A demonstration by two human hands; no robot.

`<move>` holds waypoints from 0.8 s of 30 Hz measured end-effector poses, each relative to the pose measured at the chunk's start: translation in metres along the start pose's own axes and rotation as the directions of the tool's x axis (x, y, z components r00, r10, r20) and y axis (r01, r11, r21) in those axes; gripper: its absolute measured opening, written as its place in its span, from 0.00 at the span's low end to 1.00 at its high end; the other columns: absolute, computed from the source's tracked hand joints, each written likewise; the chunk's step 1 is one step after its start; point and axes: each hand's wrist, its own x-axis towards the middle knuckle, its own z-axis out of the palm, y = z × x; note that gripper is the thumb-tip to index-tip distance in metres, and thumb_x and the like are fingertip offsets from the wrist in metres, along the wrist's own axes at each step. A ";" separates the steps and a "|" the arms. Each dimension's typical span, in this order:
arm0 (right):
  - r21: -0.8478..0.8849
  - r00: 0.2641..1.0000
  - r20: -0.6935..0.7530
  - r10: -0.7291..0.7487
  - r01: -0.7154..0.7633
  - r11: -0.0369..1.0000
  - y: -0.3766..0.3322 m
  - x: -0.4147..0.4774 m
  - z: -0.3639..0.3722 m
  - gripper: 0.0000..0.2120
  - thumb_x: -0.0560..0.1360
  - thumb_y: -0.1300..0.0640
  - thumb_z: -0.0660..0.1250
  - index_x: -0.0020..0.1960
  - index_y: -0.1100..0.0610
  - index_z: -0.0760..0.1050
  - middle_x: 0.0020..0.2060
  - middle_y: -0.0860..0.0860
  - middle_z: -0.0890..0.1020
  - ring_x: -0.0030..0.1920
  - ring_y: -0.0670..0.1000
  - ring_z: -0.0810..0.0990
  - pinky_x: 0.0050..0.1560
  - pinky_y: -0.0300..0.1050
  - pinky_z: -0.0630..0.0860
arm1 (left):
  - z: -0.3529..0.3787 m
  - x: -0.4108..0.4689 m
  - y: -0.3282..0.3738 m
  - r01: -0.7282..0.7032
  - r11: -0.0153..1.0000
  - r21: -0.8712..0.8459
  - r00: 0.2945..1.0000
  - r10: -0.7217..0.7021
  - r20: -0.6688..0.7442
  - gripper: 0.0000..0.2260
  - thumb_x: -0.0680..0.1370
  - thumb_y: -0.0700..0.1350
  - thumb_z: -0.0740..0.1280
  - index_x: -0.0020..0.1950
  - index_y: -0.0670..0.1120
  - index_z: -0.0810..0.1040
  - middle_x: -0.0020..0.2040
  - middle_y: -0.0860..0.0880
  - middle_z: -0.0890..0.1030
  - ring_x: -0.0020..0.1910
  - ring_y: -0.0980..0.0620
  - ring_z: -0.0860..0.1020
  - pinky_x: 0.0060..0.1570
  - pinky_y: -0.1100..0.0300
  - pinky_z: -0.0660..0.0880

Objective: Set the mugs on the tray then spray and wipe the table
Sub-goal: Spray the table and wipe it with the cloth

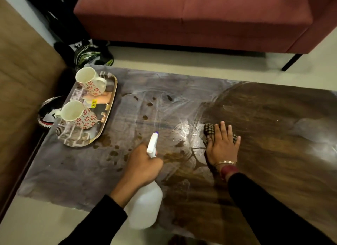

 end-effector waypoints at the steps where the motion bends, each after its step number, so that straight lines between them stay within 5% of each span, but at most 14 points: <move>1: 0.009 1.000 -0.016 0.024 -0.024 1.000 0.001 0.017 -0.005 0.32 0.78 0.44 0.50 0.80 0.52 0.61 0.82 0.50 0.56 0.82 0.56 0.52 0.76 0.72 0.51 | 0.000 0.002 0.000 -0.002 1.000 -0.009 1.000 0.001 -0.008 0.06 0.70 0.36 0.67 0.39 0.46 0.74 0.34 0.49 0.75 0.36 0.46 0.76 0.33 0.58 0.68; 9: 0.023 0.996 -0.057 0.072 -0.070 0.997 -0.031 0.095 -0.017 0.30 0.81 0.44 0.53 0.81 0.52 0.58 0.82 0.49 0.56 0.82 0.57 0.49 0.77 0.71 0.48 | 0.005 0.018 0.003 -0.034 0.997 -0.070 0.999 0.033 -0.023 0.13 0.73 0.37 0.68 0.53 0.54 0.74 0.41 0.49 0.77 0.40 0.49 0.77 0.35 0.59 0.70; 11: 0.020 0.997 -0.038 0.060 -0.059 0.998 -0.044 0.111 -0.018 0.30 0.81 0.44 0.52 0.81 0.53 0.57 0.82 0.49 0.55 0.82 0.57 0.49 0.77 0.71 0.47 | 0.004 0.020 0.007 -0.023 0.994 -0.105 0.999 0.020 -0.032 0.11 0.74 0.36 0.69 0.52 0.48 0.76 0.40 0.49 0.77 0.39 0.50 0.77 0.34 0.60 0.69; 16: -0.041 0.987 0.048 -0.156 0.158 0.987 -0.112 0.105 -0.004 0.32 0.81 0.45 0.51 0.83 0.51 0.50 0.83 0.50 0.50 0.82 0.57 0.46 0.77 0.69 0.40 | 0.007 0.024 0.014 0.057 0.993 -0.108 0.998 -0.056 0.019 0.15 0.73 0.36 0.69 0.42 0.57 0.73 0.40 0.49 0.79 0.39 0.50 0.78 0.37 0.58 0.73; 18: -0.068 0.910 0.122 -0.396 0.406 0.911 -0.137 0.066 0.015 0.33 0.80 0.46 0.51 0.83 0.51 0.52 0.83 0.50 0.52 0.82 0.57 0.47 0.78 0.71 0.44 | 0.010 0.024 0.019 0.051 0.989 -0.136 0.999 -0.050 0.012 0.09 0.68 0.40 0.68 0.39 0.55 0.74 0.35 0.51 0.78 0.34 0.49 0.77 0.37 0.56 0.73; 20: -0.081 0.751 0.209 -0.626 0.651 0.755 -0.144 0.014 0.033 0.32 0.77 0.42 0.50 0.79 0.50 0.66 0.79 0.50 0.65 0.80 0.57 0.58 0.75 0.72 0.58 | 0.011 0.023 0.027 0.026 0.985 -0.172 1.000 -0.023 0.017 0.08 0.64 0.44 0.67 0.41 0.55 0.76 0.35 0.54 0.79 0.36 0.53 0.78 0.40 0.55 0.75; 22: -0.038 0.619 0.279 -0.734 0.771 0.636 -0.133 -0.032 0.044 0.32 0.74 0.39 0.50 0.71 0.48 0.77 0.72 0.48 0.76 0.77 0.54 0.67 0.73 0.69 0.64 | 0.011 0.024 0.033 0.022 0.984 -0.176 1.000 -0.021 0.006 0.13 0.65 0.43 0.68 0.43 0.60 0.75 0.40 0.54 0.82 0.41 0.55 0.81 0.46 0.52 0.80; 24: -0.011 0.571 0.292 -0.767 0.804 0.595 -0.110 -0.052 0.040 0.30 0.75 0.39 0.53 0.73 0.48 0.74 0.73 0.47 0.75 0.77 0.53 0.67 0.73 0.69 0.64 | 0.011 0.028 0.032 0.040 0.985 -0.168 0.999 -0.044 -0.019 0.15 0.66 0.40 0.70 0.45 0.59 0.77 0.39 0.49 0.82 0.40 0.50 0.83 0.46 0.45 0.82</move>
